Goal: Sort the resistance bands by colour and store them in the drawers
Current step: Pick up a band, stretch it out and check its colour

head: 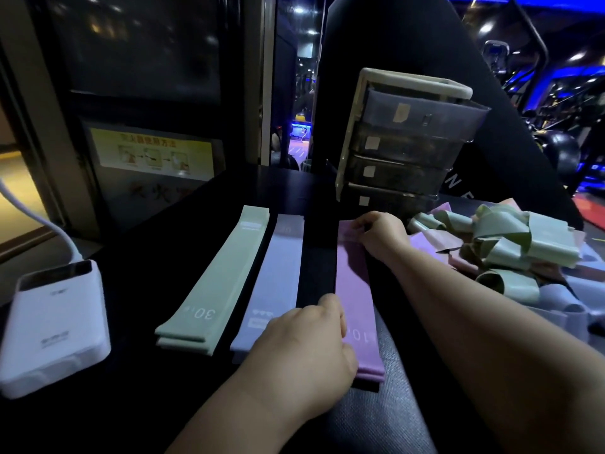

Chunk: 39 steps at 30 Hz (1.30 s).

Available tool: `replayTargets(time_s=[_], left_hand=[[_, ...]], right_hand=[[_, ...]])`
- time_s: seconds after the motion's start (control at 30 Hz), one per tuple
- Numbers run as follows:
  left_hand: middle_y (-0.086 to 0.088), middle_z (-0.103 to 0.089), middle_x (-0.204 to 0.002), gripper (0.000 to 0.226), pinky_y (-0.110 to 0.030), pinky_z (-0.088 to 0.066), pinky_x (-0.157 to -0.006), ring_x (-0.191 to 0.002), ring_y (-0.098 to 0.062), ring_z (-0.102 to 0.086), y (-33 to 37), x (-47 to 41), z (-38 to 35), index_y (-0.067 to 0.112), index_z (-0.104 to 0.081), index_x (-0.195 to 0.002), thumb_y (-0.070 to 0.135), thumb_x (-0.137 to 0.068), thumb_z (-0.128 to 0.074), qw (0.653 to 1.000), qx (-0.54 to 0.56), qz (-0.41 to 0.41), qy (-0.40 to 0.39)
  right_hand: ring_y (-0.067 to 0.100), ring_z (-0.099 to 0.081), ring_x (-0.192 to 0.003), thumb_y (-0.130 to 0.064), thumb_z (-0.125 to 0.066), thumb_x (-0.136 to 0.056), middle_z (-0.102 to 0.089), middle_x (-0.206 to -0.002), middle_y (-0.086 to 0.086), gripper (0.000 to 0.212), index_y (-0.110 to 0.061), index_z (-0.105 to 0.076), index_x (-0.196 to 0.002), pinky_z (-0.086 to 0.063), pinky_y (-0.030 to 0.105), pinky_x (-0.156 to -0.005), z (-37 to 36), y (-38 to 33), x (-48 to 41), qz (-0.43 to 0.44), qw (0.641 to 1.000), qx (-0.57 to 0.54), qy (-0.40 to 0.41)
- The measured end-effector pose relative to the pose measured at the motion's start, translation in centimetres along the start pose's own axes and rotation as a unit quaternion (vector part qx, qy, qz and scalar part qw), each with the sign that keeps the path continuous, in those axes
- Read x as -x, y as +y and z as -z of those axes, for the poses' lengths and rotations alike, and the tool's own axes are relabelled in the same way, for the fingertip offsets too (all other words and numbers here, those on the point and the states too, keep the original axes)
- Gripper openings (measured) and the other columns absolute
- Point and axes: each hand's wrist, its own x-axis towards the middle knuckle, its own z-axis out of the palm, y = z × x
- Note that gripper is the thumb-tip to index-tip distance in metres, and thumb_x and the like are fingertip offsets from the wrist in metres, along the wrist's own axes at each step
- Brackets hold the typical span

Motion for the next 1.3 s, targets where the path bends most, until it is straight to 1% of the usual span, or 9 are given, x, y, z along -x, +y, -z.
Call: replayTargets(time_s=[0.17,0.47,0.6,0.7,0.83,1.0,1.17,1.23,1.3], left_hand=[[0.004,-0.052,-0.082,0.008,-0.041,-0.05,-0.083,-0.097,-0.023,-0.053,-0.1,-0.1,-0.3,0.025,-0.038,-0.096,0.028,-0.092,-0.044,1.0,-0.023,0.006,0.001],[0.007,-0.058,-0.09,0.01,-0.038,-0.05,-0.082,-0.095,-0.02,-0.055,-0.3,-0.3,-0.2,0.028,-0.04,-0.093,0.03,-0.089,-0.049,1.0,-0.016,0.016,-0.004],[0.007,-0.06,-0.092,0.007,-0.03,-0.043,-0.073,-0.094,-0.018,-0.054,-0.1,-0.4,0.1,0.028,-0.042,-0.094,0.029,-0.09,-0.048,1.0,-0.015,0.015,0.001],[0.008,-0.06,-0.091,0.005,-0.029,-0.04,-0.07,-0.093,-0.017,-0.054,-0.1,-0.6,0.1,0.029,-0.042,-0.092,0.031,-0.091,-0.047,1.0,-0.014,0.018,0.006],[0.008,-0.058,-0.086,0.009,-0.029,-0.037,-0.065,-0.087,-0.017,-0.054,0.0,-1.2,0.0,0.028,-0.043,-0.09,0.034,-0.093,-0.05,1.0,-0.001,0.023,0.016],[0.008,-0.061,-0.088,0.01,-0.03,-0.041,-0.069,-0.089,-0.017,-0.057,0.7,-2.1,-0.1,0.027,-0.046,-0.092,0.036,-0.093,-0.051,0.998,0.007,0.045,0.035],[0.007,-0.059,-0.095,0.013,-0.03,-0.038,-0.072,-0.092,-0.019,-0.054,3.5,-4.0,-0.2,0.026,-0.049,-0.094,0.038,-0.094,-0.053,0.997,-0.011,0.041,0.058],[0.005,-0.061,-0.1,0.012,-0.031,-0.042,-0.072,-0.091,-0.021,-0.057,4.9,-5.3,-0.2,0.026,-0.052,-0.094,0.037,-0.092,-0.054,0.998,-0.006,0.035,0.053],[0.002,-0.062,-0.107,0.015,-0.032,-0.047,-0.078,-0.097,-0.023,-0.058,6.1,-7.1,-0.2,0.024,-0.055,-0.101,0.036,-0.092,-0.054,0.999,-0.017,0.025,0.041]], right_hand=[[0.024,-0.06,-0.103,-0.02,-0.067,-0.087,-0.066,-0.11,0.006,0.015,-0.022,-0.074,-0.099,-0.034,0.02,-0.072,-0.1,0.1,0.1,0.031,0.998,0.047,0.007],[0.022,-0.057,-0.103,-0.01,-0.065,-0.082,-0.058,-0.112,0.006,0.019,-0.017,-0.076,-0.097,-0.032,0.015,-0.077,0.8,-0.1,0.8,0.057,0.997,0.014,0.052],[0.021,-0.057,-0.105,-0.011,-0.065,-0.083,-0.059,-0.112,0.005,0.02,-0.016,-0.076,-0.099,-0.031,0.013,-0.077,2.7,-0.4,0.8,0.057,0.996,-0.005,0.074],[0.019,-0.057,-0.107,-0.011,-0.066,-0.082,-0.062,-0.112,0.005,0.02,-0.016,-0.076,-0.1,-0.031,0.011,-0.077,4.4,0.0,1.2,0.059,0.995,-0.013,0.084],[0.02,-0.058,-0.108,-0.016,-0.067,-0.082,-0.067,-0.11,0.006,0.021,-0.018,-0.075,-0.101,-0.034,0.016,-0.08,6.8,1.9,2.2,0.047,0.996,0.007,0.078],[0.021,-0.059,-0.106,-0.021,-0.066,-0.082,-0.063,-0.12,0.004,0.028,-0.022,-0.071,-0.11,-0.035,0.021,-0.079,8.4,5.1,3.9,-0.005,0.998,0.037,0.041],[0.025,-0.058,-0.111,-0.029,-0.07,-0.081,-0.058,-0.127,0.01,0.04,-0.019,-0.065,-0.12,-0.038,0.026,-0.082,8.5,6.8,4.8,-0.048,0.998,0.027,0.015],[0.023,-0.057,-0.114,-0.033,-0.071,-0.081,-0.057,-0.13,0.008,0.044,-0.019,-0.062,-0.122,-0.042,0.029,-0.087,8.3,6.9,5.1,-0.054,0.998,0.03,-0.001],[0.023,-0.057,-0.113,-0.038,-0.07,-0.081,-0.055,-0.132,0.007,0.051,-0.019,-0.058,-0.126,-0.045,0.033,-0.092,7.9,7.1,5.4,-0.062,0.998,0.031,-0.014]])
